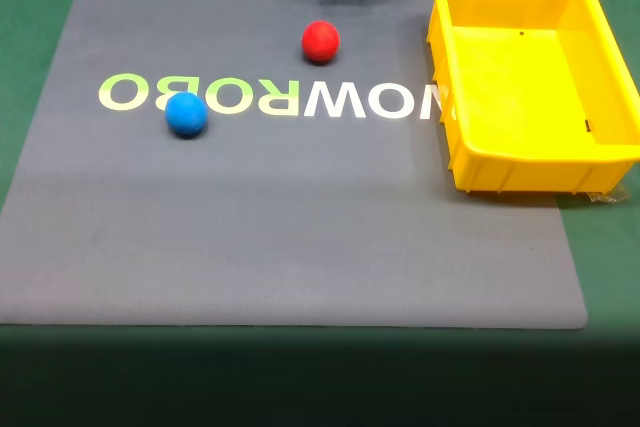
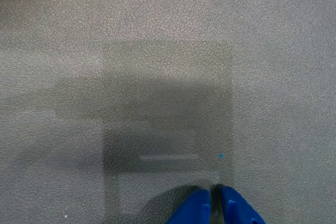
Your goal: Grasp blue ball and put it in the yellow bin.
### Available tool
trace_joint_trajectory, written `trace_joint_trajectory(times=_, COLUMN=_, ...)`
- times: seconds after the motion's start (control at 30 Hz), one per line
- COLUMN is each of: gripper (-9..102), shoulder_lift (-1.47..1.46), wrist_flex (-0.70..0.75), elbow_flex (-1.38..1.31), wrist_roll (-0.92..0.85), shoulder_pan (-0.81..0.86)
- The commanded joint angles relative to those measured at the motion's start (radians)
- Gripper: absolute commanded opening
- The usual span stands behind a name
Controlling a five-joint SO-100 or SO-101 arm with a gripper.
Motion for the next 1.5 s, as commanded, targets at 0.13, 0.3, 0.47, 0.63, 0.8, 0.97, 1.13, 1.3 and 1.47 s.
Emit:
trace_joint_trajectory(times=0.13, gripper=0, shoulder_lift=0.012, wrist_flex=0.018, elbow_flex=0.032, wrist_roll=-0.014, shoulder_pan=0.015)
trace_joint_trajectory(times=0.3, gripper=0, shoulder_lift=0.011, wrist_flex=0.012, elbow_flex=0.032, wrist_roll=-0.025, shoulder_pan=0.014)
trace_joint_trajectory(times=0.47, gripper=18, shoulder_lift=0.009, wrist_flex=-0.069, elbow_flex=-0.025, wrist_roll=-0.072, shoulder_pan=0.095)
trace_joint_trajectory(times=0.63, gripper=33, shoulder_lift=-0.169, wrist_flex=-0.120, elbow_flex=-0.242, wrist_roll=-0.106, shoulder_pan=0.140)
trace_joint_trajectory(times=0.8, gripper=33, shoulder_lift=-0.514, wrist_flex=-0.153, elbow_flex=-0.558, wrist_roll=-0.104, shoulder_pan=0.196)
trace_joint_trajectory(times=0.97, gripper=32, shoulder_lift=-0.857, wrist_flex=-0.249, elbow_flex=-0.825, wrist_roll=-0.144, shoulder_pan=0.311)
trace_joint_trajectory(times=1.13, gripper=32, shoulder_lift=-1.111, wrist_flex=-0.419, elbow_flex=-0.951, wrist_roll=-0.190, shoulder_pan=0.408)
trace_joint_trajectory(times=1.3, gripper=32, shoulder_lift=-1.315, wrist_flex=-0.514, elbow_flex=-1.068, wrist_roll=-0.176, shoulder_pan=0.440)
trace_joint_trajectory(times=1.47, gripper=32, shoulder_lift=-1.506, wrist_flex=-0.555, elbow_flex=-1.220, wrist_roll=-0.124, shoulder_pan=0.433)
